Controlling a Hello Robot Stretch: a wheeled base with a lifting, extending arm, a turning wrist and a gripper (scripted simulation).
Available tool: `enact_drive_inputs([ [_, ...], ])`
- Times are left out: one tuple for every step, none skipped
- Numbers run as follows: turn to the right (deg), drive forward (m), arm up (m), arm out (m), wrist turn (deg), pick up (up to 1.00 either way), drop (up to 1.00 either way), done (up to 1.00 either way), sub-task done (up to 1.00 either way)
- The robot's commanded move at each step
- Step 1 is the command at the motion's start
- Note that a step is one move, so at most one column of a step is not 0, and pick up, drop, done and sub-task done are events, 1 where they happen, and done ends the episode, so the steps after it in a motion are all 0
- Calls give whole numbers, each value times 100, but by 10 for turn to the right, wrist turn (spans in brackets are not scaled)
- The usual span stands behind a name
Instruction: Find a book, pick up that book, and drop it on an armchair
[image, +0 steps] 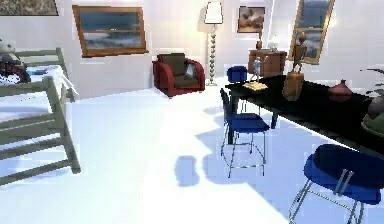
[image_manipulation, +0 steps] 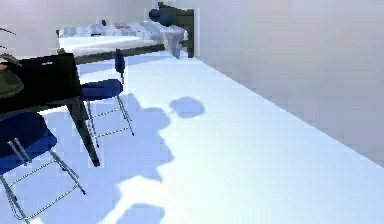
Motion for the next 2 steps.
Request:
enact_drive_inputs([
  [-180,0,0,0,0,0,0,0,0],
  [0,100,0,0,0,0,0,0,0],
])
